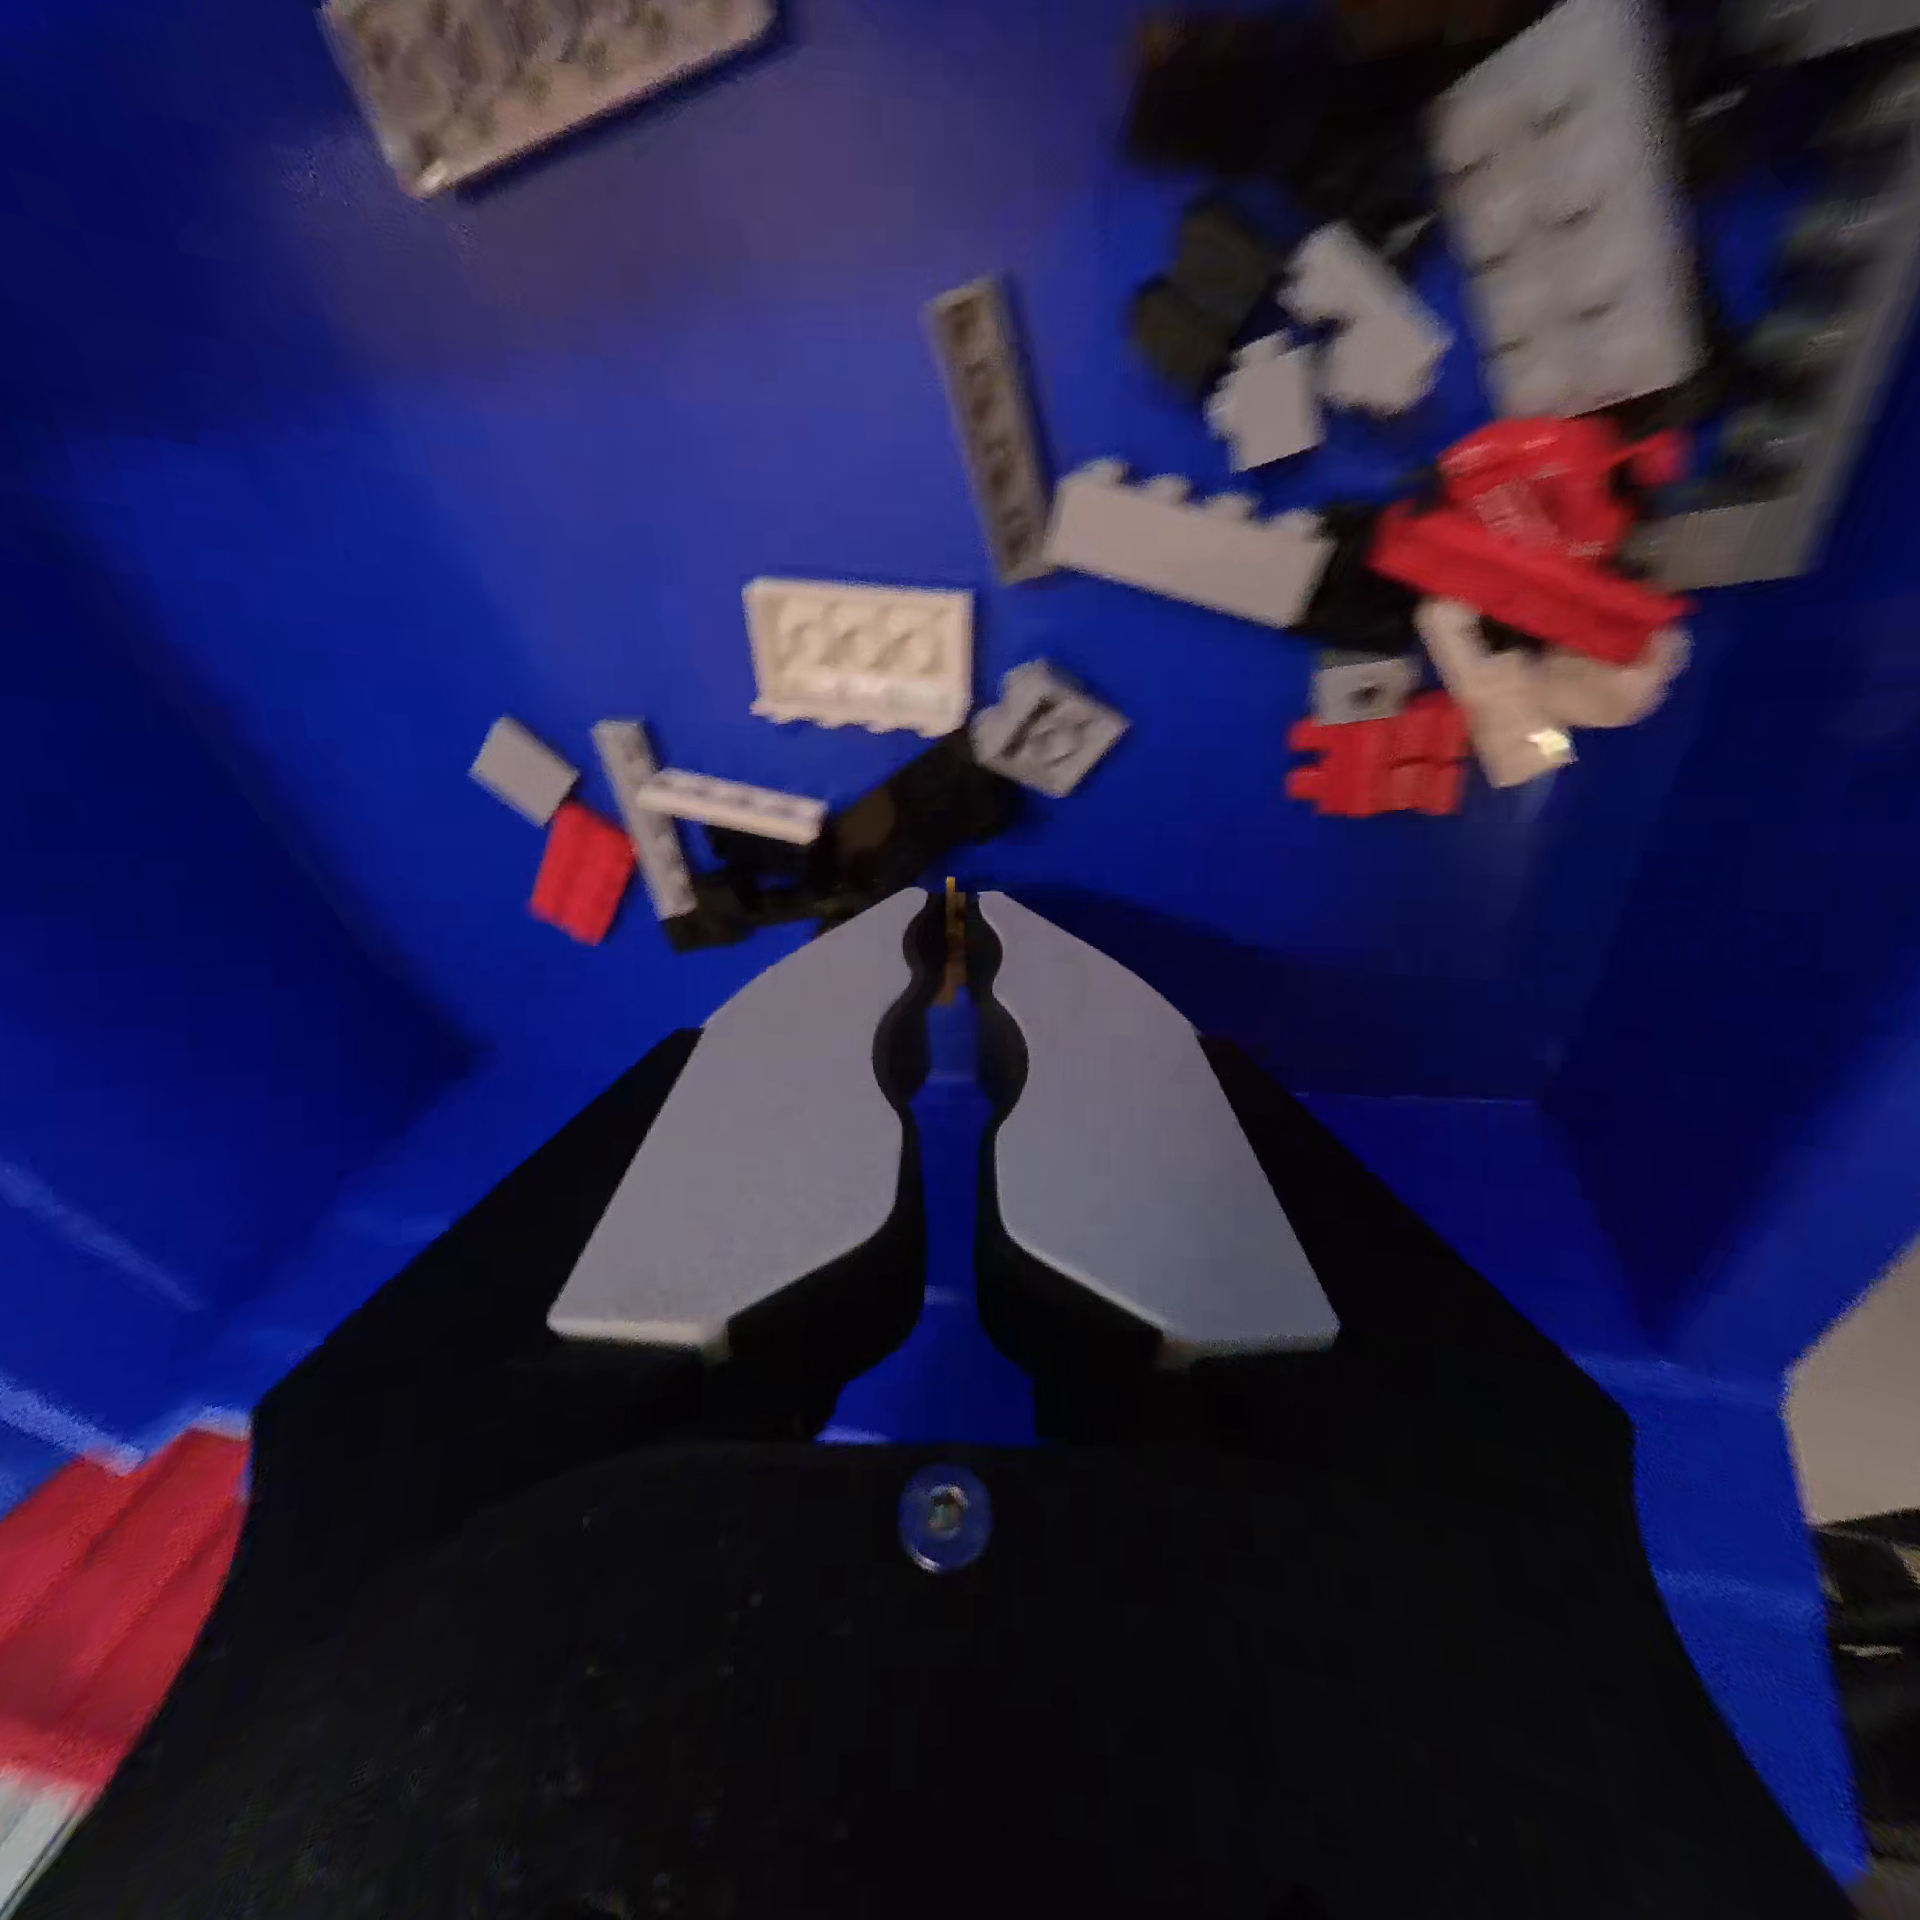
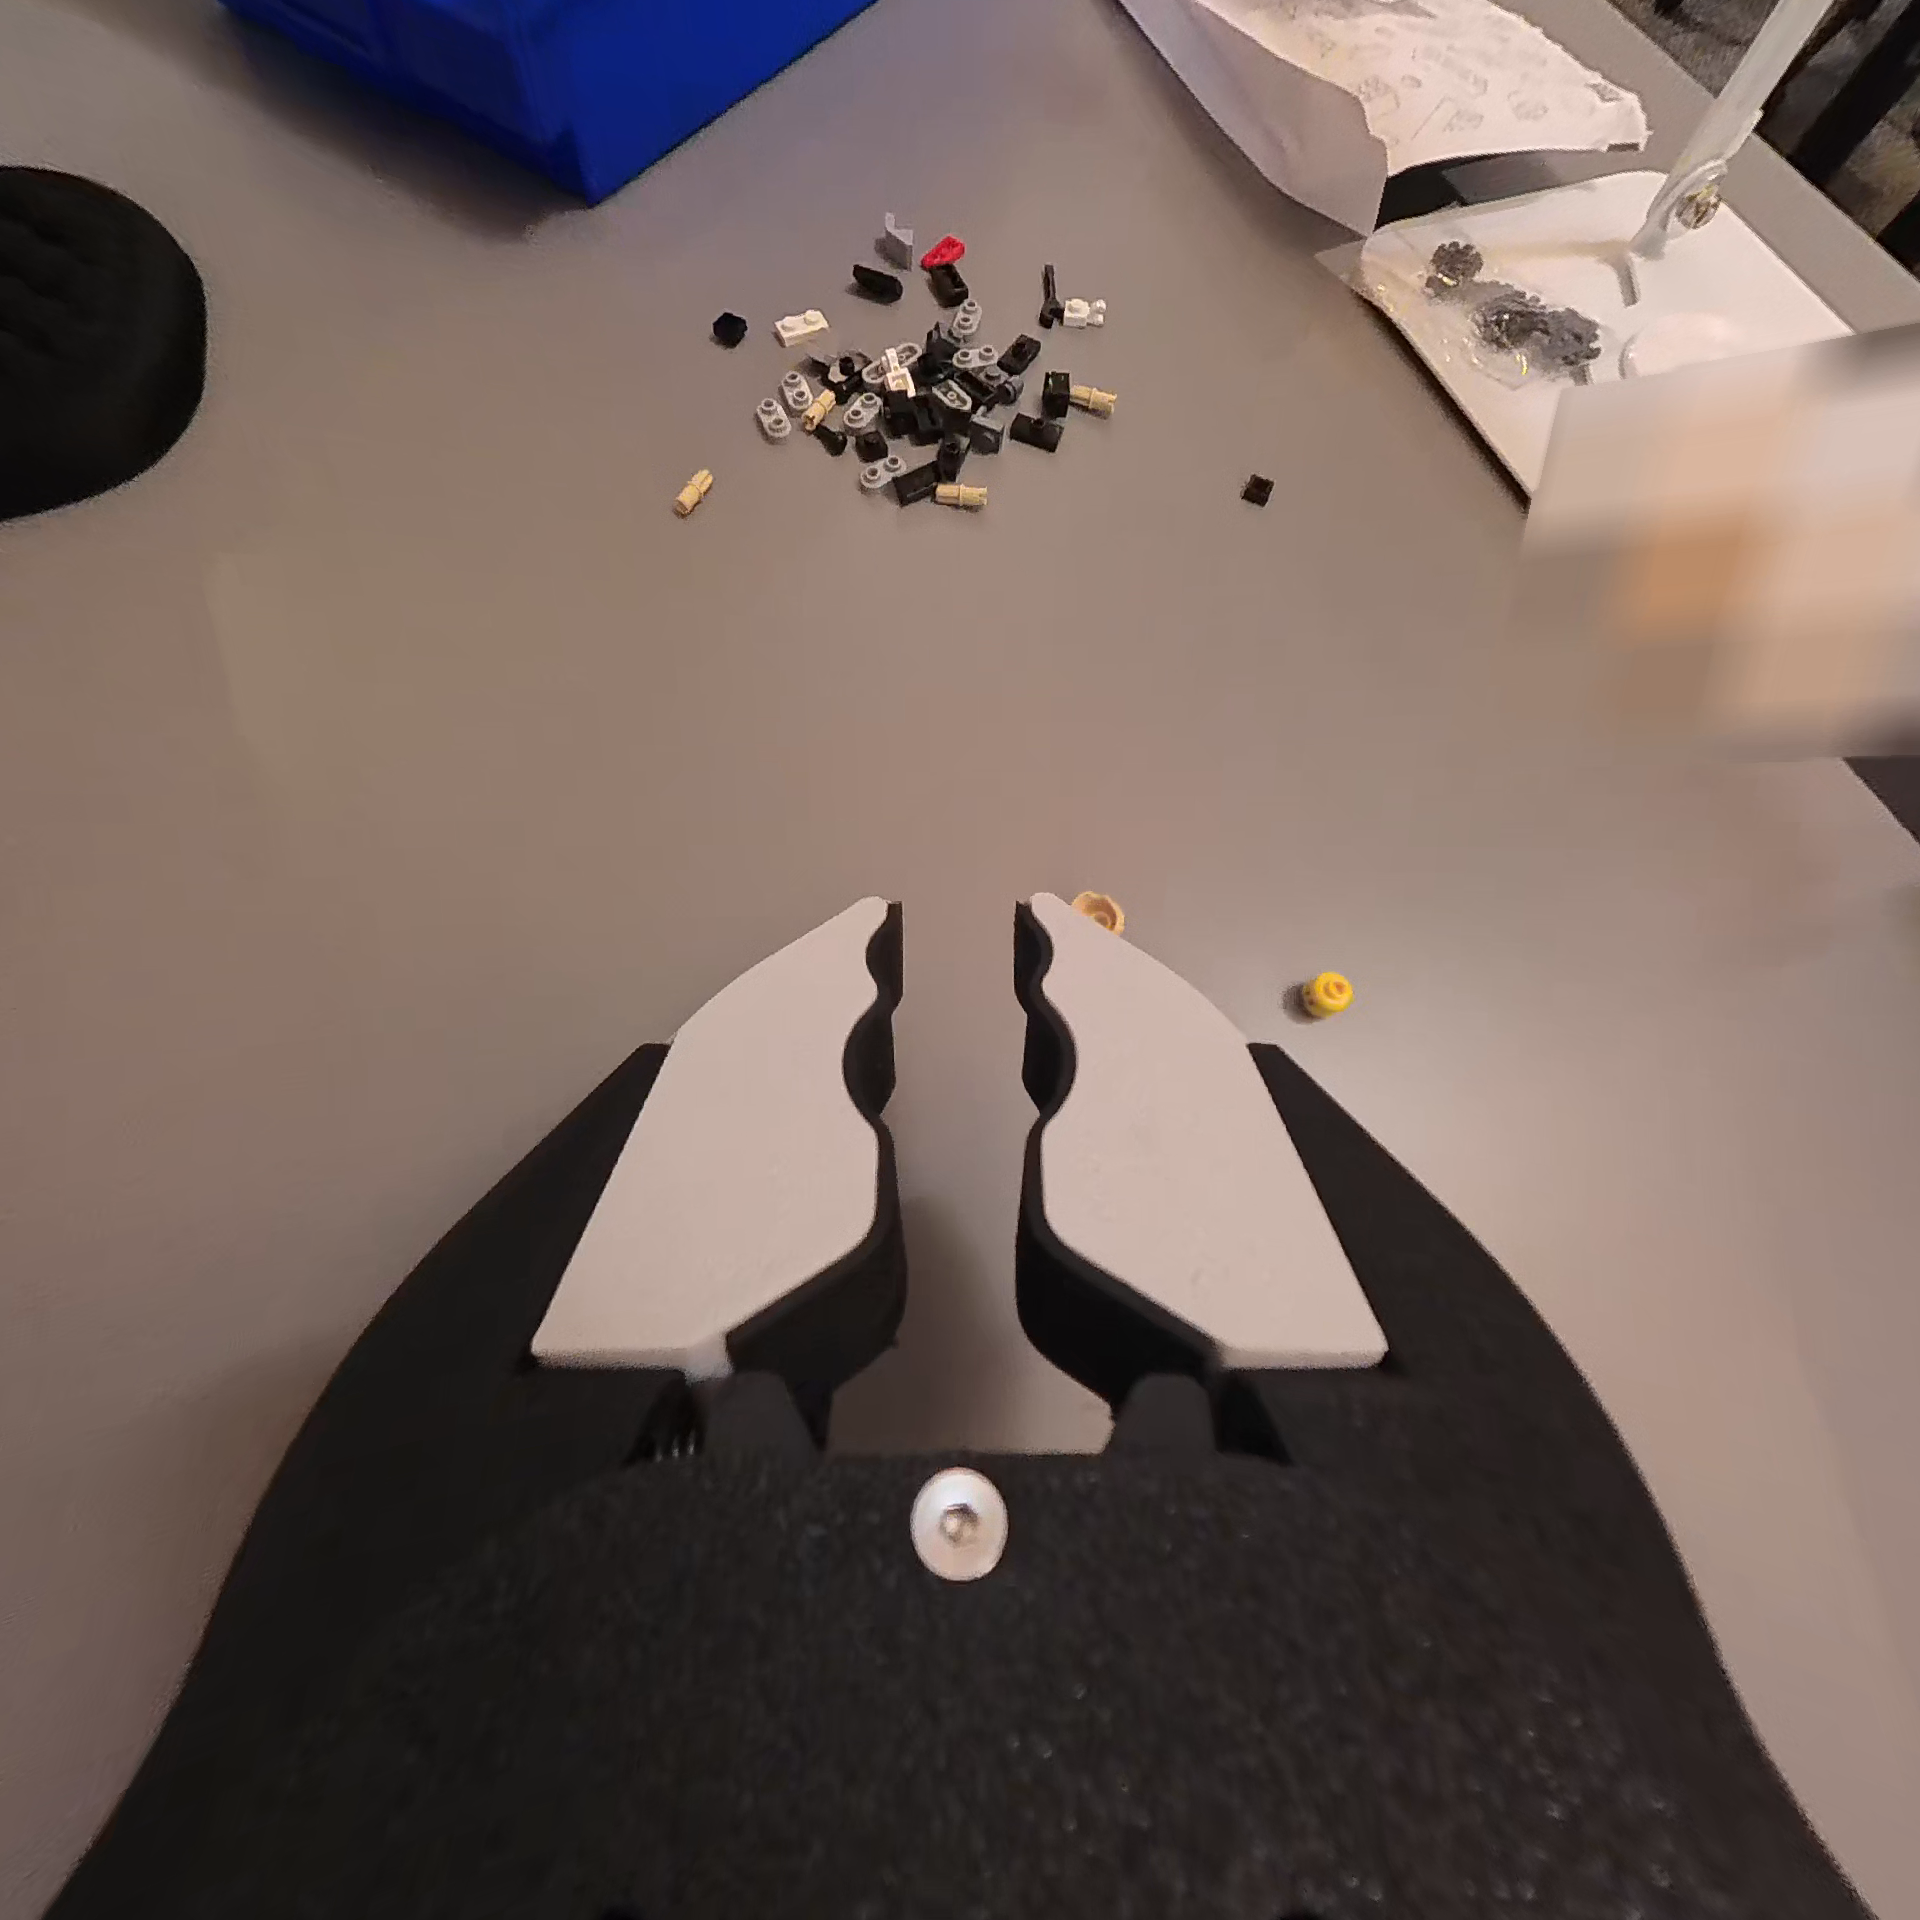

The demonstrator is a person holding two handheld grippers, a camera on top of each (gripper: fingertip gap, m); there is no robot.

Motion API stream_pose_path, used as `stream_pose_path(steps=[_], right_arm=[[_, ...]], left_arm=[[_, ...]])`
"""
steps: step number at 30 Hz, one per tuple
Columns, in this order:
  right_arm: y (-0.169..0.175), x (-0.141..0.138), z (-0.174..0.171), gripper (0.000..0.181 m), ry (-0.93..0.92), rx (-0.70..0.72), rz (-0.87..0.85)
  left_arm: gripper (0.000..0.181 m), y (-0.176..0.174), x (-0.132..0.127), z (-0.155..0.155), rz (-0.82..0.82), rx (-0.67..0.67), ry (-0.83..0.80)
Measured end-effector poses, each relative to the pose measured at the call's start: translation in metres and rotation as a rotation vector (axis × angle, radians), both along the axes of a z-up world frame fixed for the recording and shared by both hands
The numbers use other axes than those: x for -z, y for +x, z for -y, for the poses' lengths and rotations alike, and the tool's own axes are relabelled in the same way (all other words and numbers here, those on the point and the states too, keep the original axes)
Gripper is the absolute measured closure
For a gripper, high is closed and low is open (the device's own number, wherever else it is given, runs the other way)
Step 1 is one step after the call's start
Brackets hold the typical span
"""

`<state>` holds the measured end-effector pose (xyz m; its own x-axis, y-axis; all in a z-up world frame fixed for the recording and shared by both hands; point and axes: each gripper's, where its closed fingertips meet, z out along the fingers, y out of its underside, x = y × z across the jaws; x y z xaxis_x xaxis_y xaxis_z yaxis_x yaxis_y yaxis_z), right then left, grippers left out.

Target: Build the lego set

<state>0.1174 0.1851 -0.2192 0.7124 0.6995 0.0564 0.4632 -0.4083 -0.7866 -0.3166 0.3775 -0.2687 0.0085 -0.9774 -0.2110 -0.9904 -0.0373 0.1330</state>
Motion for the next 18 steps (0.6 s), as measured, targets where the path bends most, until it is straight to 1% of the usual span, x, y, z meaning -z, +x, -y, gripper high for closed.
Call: stream_pose_path(steps=[2,3,4,5,7,9,12,18], right_arm=[[-0.001,0.000,-0.003,0.161,-0.002,0.003,-0.001],[-0.002,0.000,-0.004,0.161,-0.005,0.003,-0.002],[-0.002,0.000,-0.005,0.161,-0.005,0.004,-0.003],[-0.003,0.000,-0.005,0.161,-0.006,0.004,-0.004],[-0.005,0.000,-0.006,0.162,-0.009,0.003,-0.008],[-0.006,0.001,-0.006,0.162,-0.012,0.003,-0.012],[-0.008,0.002,-0.007,0.163,-0.016,0.002,-0.020],[-0.011,0.004,-0.009,0.164,-0.013,-0.008,-0.029]], left_arm=[[0.174,-0.010,-0.006,-0.013,-0.051,-0.011,0.066],[0.162,-0.008,-0.008,-0.014,-0.034,-0.024,0.068],[0.154,-0.004,-0.010,-0.013,0.001,-0.035,0.057],[0.151,0.004,-0.012,-0.008,0.056,-0.038,0.022],[0.152,0.029,-0.017,0.015,0.202,-0.017,-0.102],[0.153,0.048,-0.020,0.038,0.294,0.019,-0.210],[0.151,0.058,-0.017,0.059,0.299,0.075,-0.279],[0.156,0.066,-0.007,0.075,0.299,0.161,-0.343]])
